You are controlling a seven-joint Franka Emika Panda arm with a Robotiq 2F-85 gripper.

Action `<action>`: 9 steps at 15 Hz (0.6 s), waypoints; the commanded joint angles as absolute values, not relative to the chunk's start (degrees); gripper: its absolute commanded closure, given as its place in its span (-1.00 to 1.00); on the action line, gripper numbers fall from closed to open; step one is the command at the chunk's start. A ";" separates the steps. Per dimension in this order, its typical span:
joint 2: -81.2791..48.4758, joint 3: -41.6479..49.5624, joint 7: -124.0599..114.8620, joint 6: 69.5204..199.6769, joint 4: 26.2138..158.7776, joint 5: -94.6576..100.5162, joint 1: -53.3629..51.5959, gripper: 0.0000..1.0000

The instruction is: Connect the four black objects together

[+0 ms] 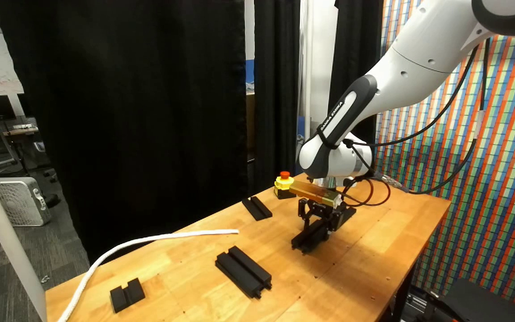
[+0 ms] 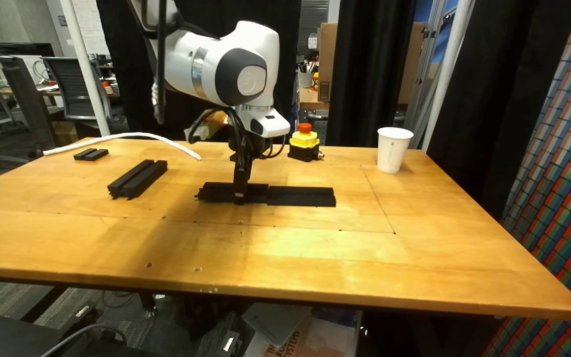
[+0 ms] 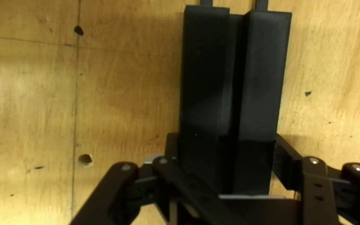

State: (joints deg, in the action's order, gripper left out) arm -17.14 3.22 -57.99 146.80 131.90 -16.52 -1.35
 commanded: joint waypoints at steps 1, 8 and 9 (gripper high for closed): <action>-15.69 3.48 -57.15 147.38 133.80 -16.95 -1.01 0.06; -15.01 2.57 -53.19 148.19 134.75 -18.49 -0.52 0.06; -14.95 2.65 -52.90 148.13 134.85 -18.51 -0.64 0.06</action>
State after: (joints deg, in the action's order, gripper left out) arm -16.68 3.24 -55.62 147.18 132.62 -17.18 -1.33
